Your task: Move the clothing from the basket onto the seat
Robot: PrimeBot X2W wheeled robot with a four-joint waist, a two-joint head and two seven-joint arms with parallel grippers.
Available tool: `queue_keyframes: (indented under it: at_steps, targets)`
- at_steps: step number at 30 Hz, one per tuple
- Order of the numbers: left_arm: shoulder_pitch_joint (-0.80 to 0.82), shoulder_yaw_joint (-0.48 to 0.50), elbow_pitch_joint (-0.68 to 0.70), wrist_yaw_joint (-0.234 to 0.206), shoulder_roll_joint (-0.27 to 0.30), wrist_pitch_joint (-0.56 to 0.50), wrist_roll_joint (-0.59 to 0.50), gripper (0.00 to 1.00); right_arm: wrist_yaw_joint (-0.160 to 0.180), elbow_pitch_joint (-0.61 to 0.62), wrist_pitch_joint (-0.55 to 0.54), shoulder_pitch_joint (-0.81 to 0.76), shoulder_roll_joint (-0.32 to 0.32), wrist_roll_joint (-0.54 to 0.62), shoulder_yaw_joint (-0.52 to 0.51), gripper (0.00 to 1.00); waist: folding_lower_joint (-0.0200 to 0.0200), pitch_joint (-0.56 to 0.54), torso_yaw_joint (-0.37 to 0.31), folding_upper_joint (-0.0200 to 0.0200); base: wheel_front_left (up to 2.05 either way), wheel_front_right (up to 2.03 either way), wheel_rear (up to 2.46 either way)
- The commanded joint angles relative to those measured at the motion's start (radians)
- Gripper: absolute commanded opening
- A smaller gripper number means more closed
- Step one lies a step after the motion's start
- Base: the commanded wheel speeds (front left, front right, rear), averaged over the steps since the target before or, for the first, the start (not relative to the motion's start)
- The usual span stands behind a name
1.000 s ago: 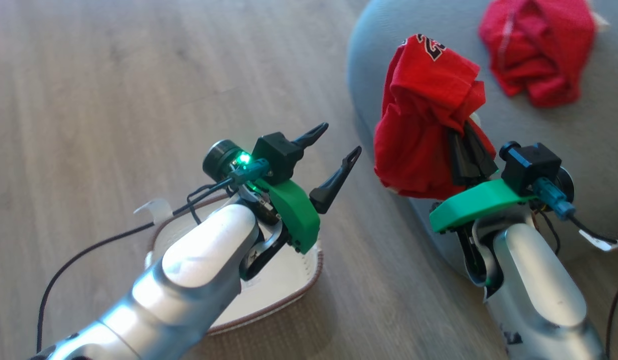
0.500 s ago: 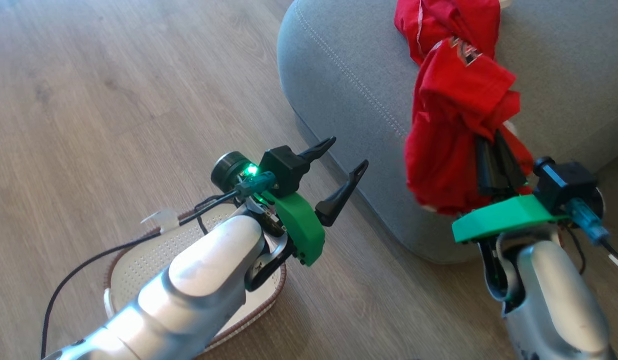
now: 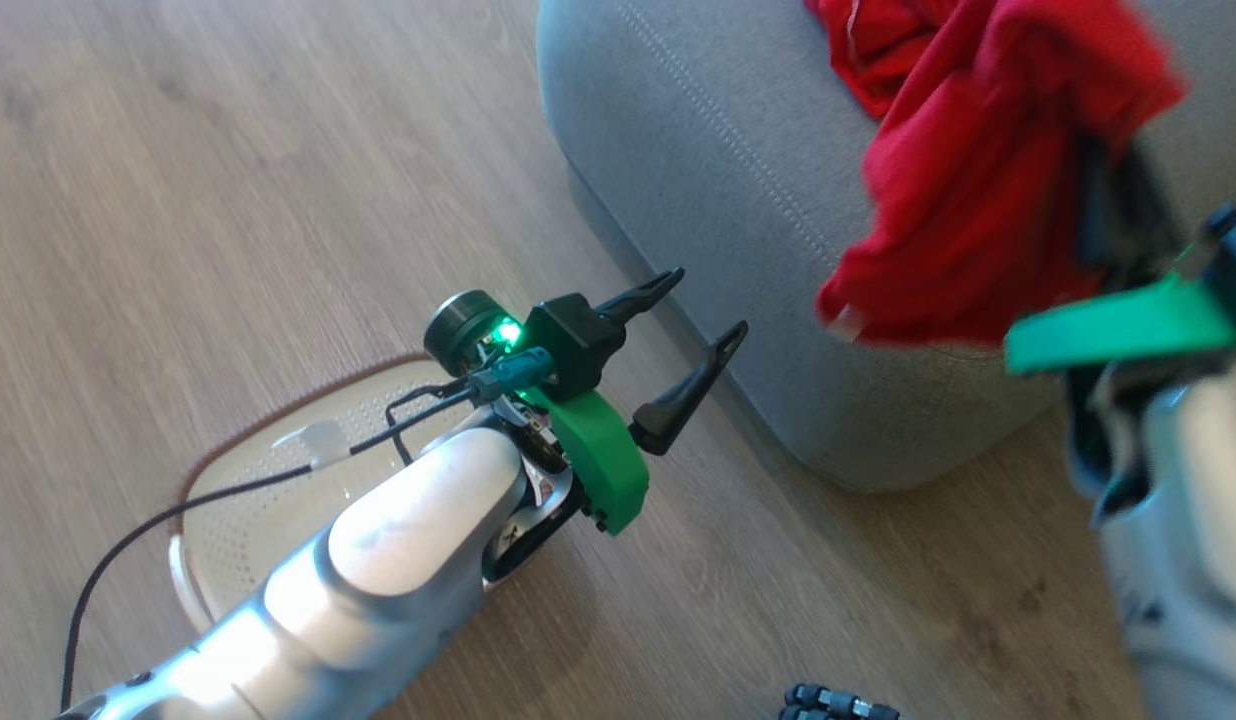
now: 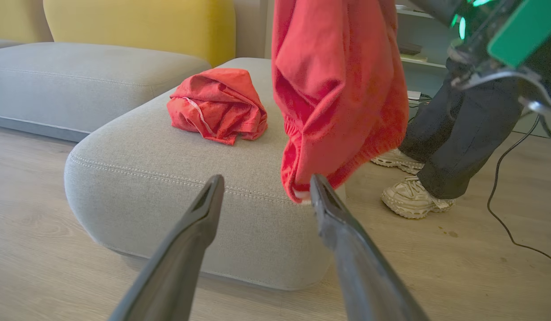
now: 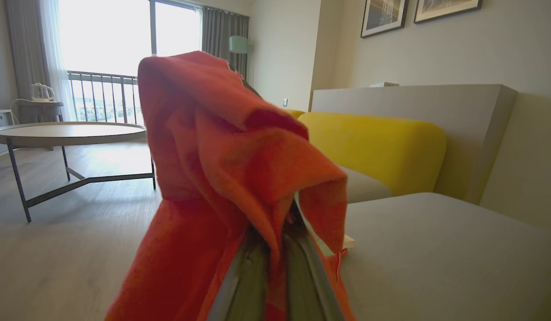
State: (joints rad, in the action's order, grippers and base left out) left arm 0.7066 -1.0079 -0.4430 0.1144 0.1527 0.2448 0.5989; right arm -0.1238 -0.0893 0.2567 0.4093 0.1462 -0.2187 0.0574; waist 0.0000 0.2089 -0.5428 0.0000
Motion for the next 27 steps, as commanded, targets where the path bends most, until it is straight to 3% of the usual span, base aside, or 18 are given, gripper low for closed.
queue_keyframes:
  at_steps: [1, 16, 27]
  targets:
    - [0.056, 0.023, 0.042, 0.001, 0.020, 0.002, -0.009, 1.00, -0.007, 0.023, 0.005, 0.076, 0.037, 0.011, -0.007, 0.00, 0.0000, 0.031, 0.013, 0.0000, 0.00, 0.00, 0.00]
    - [0.116, -0.007, 0.193, 0.000, 0.088, -0.069, -0.046, 1.00, -0.007, -0.136, 0.005, 0.434, 0.318, 0.098, -0.075, 0.00, 0.0000, 0.244, 0.100, 0.0000, 0.00, 0.00, 0.00]
    - [0.164, -0.018, 0.296, -0.001, 0.119, -0.103, -0.074, 1.00, -0.007, -0.297, -0.060, 0.620, 0.459, 0.179, -0.213, 0.00, 0.0000, 0.373, 0.149, 0.0000, 0.00, 0.00, 0.00]
